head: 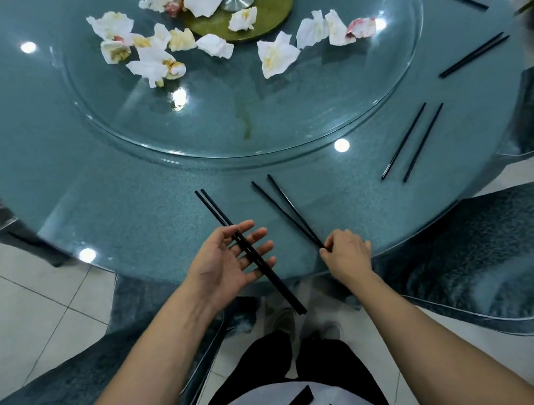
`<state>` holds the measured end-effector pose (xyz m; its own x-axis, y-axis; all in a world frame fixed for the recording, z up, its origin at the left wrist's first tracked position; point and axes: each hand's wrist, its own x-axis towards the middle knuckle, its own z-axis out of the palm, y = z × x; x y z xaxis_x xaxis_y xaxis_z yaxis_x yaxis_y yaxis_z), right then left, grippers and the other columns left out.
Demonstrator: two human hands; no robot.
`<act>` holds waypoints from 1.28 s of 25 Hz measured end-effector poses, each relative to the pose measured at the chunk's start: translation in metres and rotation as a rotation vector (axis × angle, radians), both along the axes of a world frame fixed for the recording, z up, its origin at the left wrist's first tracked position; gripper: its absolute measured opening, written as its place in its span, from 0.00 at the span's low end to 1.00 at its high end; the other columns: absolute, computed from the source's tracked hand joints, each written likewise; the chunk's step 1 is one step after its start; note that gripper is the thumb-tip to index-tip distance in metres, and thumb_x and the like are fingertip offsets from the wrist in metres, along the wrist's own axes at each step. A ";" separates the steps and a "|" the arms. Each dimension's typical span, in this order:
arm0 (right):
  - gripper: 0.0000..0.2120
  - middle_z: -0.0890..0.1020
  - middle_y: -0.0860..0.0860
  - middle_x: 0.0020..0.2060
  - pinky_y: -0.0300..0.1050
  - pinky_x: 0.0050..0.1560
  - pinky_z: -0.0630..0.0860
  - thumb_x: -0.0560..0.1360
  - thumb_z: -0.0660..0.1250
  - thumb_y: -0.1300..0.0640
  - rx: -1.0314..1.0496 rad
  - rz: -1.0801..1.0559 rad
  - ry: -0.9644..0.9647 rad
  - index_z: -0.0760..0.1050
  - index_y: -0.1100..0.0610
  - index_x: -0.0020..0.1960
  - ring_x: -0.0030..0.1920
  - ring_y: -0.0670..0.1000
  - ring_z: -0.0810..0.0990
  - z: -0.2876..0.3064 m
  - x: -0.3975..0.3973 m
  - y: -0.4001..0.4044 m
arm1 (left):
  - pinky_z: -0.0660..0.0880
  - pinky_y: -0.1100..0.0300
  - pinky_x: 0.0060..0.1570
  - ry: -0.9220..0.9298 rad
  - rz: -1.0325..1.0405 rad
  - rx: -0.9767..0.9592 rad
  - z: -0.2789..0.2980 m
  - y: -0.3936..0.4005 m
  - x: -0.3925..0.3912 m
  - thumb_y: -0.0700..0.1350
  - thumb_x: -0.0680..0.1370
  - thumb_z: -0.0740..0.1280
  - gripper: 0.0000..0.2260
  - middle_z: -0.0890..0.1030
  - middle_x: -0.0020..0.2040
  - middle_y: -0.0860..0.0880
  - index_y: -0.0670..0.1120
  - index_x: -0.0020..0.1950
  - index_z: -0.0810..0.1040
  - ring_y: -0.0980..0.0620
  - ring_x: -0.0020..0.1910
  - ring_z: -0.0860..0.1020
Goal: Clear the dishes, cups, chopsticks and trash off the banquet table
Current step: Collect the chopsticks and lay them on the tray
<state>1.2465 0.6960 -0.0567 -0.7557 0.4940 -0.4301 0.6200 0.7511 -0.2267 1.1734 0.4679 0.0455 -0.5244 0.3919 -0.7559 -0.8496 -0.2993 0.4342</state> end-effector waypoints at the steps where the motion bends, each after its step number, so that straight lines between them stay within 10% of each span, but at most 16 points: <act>1: 0.09 0.79 0.52 0.55 0.53 0.64 0.66 0.79 0.68 0.48 0.004 0.007 -0.003 0.78 0.51 0.56 0.60 0.56 0.77 0.000 0.000 -0.001 | 0.80 0.40 0.55 0.001 -0.002 0.001 0.000 0.000 -0.001 0.47 0.79 0.64 0.18 0.84 0.57 0.42 0.42 0.66 0.78 0.41 0.53 0.84; 14: 0.10 0.84 0.49 0.53 0.53 0.68 0.69 0.81 0.66 0.49 -0.327 -0.130 0.121 0.79 0.52 0.58 0.58 0.53 0.81 0.040 0.015 0.002 | 0.81 0.41 0.52 -0.024 -0.072 -0.011 -0.004 0.023 -0.011 0.46 0.77 0.65 0.18 0.84 0.59 0.41 0.42 0.66 0.77 0.39 0.56 0.83; 22: 0.05 0.81 0.42 0.38 0.33 0.45 0.72 0.79 0.71 0.55 -0.593 -0.144 0.335 0.82 0.54 0.53 0.38 0.36 0.77 0.088 0.033 0.009 | 0.81 0.41 0.54 -0.020 -0.118 -0.018 -0.002 0.064 -0.010 0.43 0.78 0.65 0.14 0.82 0.61 0.41 0.42 0.62 0.77 0.39 0.57 0.82; 32: 0.02 0.82 0.45 0.36 0.33 0.40 0.73 0.77 0.73 0.56 -0.587 -0.154 0.329 0.83 0.54 0.48 0.34 0.38 0.77 0.110 0.039 0.017 | 0.78 0.45 0.53 0.027 -0.108 0.069 0.002 0.095 -0.018 0.41 0.80 0.60 0.10 0.82 0.61 0.42 0.46 0.59 0.75 0.43 0.53 0.83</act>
<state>1.2857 0.7131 0.0528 -0.8325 0.3620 -0.4193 0.5391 0.3549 -0.7638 1.1551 0.5628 0.0477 -0.4958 0.4980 -0.7115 -0.8670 -0.2366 0.4386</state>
